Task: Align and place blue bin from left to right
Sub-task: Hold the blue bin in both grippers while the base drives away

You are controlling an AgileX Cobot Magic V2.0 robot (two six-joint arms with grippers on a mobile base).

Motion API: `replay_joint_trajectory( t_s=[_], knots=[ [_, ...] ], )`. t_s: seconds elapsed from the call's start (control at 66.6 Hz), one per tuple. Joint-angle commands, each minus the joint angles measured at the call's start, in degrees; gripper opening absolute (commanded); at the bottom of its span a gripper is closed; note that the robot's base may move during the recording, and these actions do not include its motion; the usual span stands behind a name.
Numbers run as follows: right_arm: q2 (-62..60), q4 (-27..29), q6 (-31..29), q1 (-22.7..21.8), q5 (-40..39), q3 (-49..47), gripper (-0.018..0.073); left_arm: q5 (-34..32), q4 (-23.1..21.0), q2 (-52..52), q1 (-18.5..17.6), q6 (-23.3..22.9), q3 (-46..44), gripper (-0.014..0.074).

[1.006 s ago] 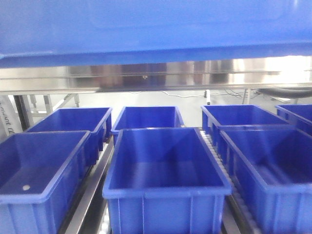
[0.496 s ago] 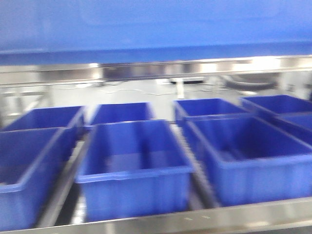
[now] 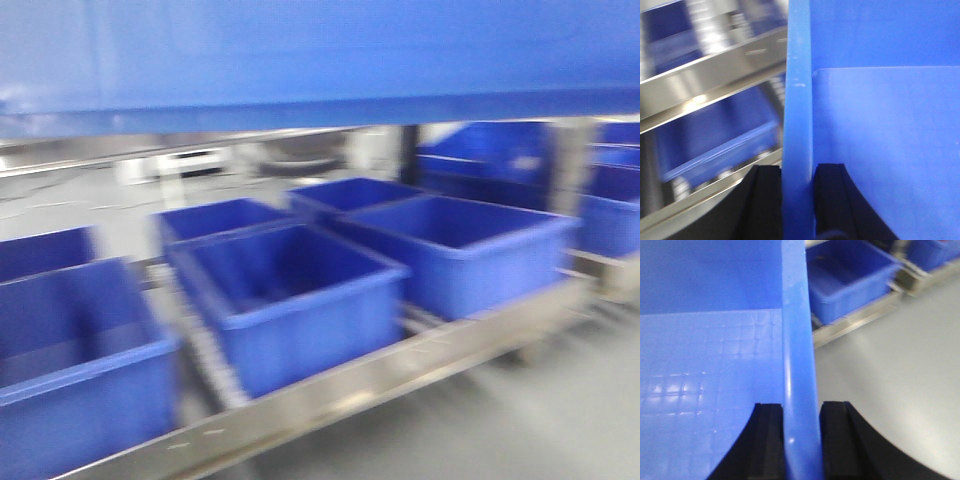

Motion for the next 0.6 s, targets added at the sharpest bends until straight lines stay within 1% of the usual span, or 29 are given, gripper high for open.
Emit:
replay_joint_trajectory(
  t_s=[0.0,0.586],
  knots=[
    [-0.37,1.21,0.14,0.94,-11.98,-0.49,-0.0079,-12.95,-2.09,-0.25,-1.54,-0.49,-0.77,-0.0111],
    [-0.37,1.21,0.14,0.94,-11.98,-0.49,-0.0079,-12.95,-2.09,-0.25,-1.54,-0.49,-0.77,-0.0111]
  ],
)
